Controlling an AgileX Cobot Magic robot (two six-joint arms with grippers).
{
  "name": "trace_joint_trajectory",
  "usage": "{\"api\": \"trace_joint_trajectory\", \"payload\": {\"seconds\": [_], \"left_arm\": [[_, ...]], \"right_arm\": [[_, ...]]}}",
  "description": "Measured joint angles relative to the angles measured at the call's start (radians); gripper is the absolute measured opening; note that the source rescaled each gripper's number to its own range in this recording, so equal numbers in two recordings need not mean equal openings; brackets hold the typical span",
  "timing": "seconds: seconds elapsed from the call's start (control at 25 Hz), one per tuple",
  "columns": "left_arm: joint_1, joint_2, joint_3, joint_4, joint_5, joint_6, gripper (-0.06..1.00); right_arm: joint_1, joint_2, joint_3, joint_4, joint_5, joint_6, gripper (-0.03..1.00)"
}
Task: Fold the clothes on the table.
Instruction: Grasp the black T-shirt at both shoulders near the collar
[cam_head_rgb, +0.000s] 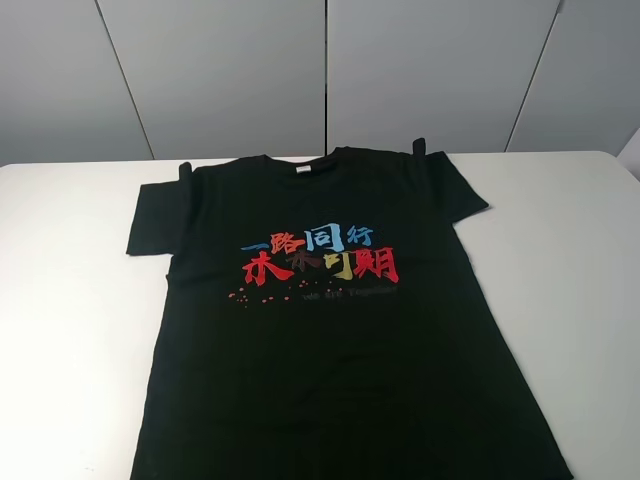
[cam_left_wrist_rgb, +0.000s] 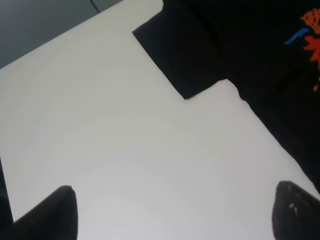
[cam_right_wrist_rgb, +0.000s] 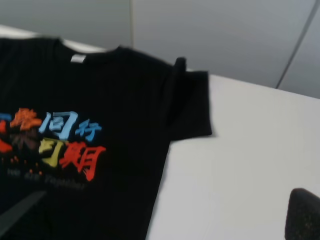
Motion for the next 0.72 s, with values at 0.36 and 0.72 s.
{"api": "trace_joint_trajectory", "payload": {"seconds": [0.36, 0.72], "left_arm": [[-0.031, 0.547, -0.16, -0.119, -0.012, 0.305, 1.0], [-0.268, 0.846, -0.178, 0.05, -0.226, 0.353, 1.0]], "right_arm": [[0.061, 0.529, -0.109, 0.152, -0.029, -0.455, 1.0], [0.225, 0.87, -0.257, 0.007, -0.058, -0.484, 1.0]]}}
